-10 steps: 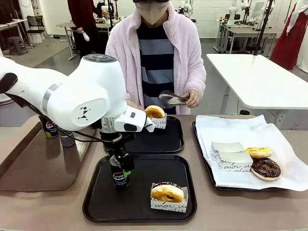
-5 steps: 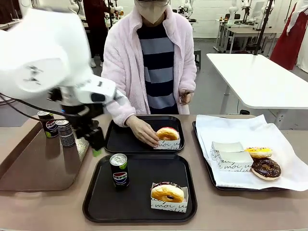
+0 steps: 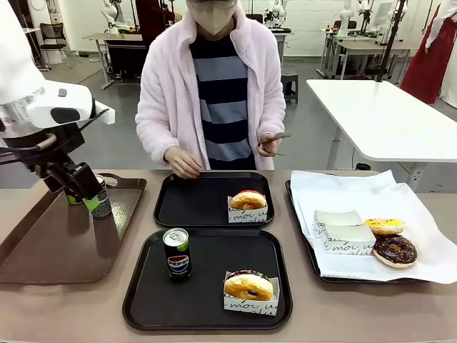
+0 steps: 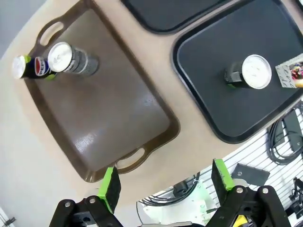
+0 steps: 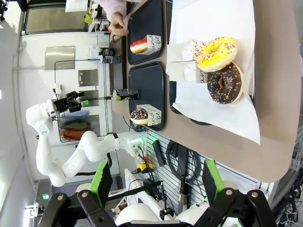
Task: Set up donuts and drinks on trays.
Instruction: Pick up one Pepsi coke from the Handle tray and place it on the Flat Tray without a Pepsi coke.
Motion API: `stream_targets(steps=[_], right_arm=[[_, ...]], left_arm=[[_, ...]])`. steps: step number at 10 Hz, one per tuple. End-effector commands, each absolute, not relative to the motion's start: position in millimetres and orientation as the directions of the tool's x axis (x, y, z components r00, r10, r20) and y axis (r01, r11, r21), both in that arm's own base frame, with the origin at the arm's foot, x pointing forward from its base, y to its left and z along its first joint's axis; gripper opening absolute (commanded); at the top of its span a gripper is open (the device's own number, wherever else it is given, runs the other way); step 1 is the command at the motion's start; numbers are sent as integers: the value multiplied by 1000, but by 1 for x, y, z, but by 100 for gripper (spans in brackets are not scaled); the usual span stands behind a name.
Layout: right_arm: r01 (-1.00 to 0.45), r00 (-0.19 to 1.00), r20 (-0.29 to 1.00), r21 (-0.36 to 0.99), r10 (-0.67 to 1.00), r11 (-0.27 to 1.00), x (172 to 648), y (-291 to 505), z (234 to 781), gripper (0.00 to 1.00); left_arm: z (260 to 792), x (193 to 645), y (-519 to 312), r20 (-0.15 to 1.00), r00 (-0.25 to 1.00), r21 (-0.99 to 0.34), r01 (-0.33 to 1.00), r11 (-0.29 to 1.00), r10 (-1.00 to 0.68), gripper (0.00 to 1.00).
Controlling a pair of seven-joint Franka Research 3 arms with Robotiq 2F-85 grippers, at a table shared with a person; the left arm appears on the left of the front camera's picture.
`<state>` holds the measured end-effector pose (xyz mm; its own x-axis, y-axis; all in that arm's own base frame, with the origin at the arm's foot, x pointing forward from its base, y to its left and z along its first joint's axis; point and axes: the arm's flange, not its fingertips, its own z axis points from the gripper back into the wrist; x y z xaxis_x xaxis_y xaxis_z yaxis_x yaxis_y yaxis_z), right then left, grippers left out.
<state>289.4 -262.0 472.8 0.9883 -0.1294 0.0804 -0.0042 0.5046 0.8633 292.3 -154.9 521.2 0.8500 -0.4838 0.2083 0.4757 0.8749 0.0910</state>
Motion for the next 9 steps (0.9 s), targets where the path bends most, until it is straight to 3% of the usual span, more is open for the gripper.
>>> stream_targets(steps=[1,6,9], right_arm=[[-20,987,95,871,-129,491,290,-262,473,100],[-20,987,95,871,-129,491,290,-262,473,100],[-20,987,95,871,-129,491,290,-262,473,100]], left_arm=[[520,290,-164,201,836,93,503,859,-511,100],[519,290,-162,202,840,97,494,864,-504,100],[511,401,-148,79,962,72,256,964,-261,100]])
